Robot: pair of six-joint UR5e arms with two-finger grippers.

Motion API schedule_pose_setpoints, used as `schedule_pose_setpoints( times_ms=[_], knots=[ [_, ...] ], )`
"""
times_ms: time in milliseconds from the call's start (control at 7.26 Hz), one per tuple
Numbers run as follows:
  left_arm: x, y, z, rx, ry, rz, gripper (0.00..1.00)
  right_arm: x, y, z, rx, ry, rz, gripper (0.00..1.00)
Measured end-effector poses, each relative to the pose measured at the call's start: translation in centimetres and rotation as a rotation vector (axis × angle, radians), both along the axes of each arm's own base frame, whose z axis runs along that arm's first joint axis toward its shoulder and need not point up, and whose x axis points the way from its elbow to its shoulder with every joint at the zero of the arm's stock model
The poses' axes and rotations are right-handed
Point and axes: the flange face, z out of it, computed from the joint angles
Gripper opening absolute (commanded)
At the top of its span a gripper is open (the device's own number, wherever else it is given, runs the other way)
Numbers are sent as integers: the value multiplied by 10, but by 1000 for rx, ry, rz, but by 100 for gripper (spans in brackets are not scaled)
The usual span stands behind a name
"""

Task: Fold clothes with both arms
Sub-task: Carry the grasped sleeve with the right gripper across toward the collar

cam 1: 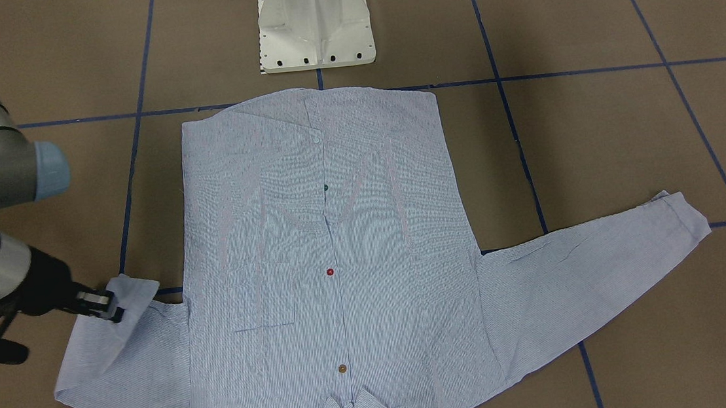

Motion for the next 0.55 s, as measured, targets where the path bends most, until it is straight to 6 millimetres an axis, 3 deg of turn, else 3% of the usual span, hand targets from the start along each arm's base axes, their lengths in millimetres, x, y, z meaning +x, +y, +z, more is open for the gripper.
schedule_pose_setpoints(
  times_ms=[138, 275, 551],
  knots=[
    [0, 0, 1, -1, 0, 0, 99, -38, 1, -43, 3, 1, 23, 0],
    [0, 0, 1, -2, -1, 0, 99, -63, 3, -69, 13, 7, 38, 0],
    [0, 0, 1, 0, -1, 0, 99, -98, 4, -101, 45, 15, 54, 2]
  ],
)
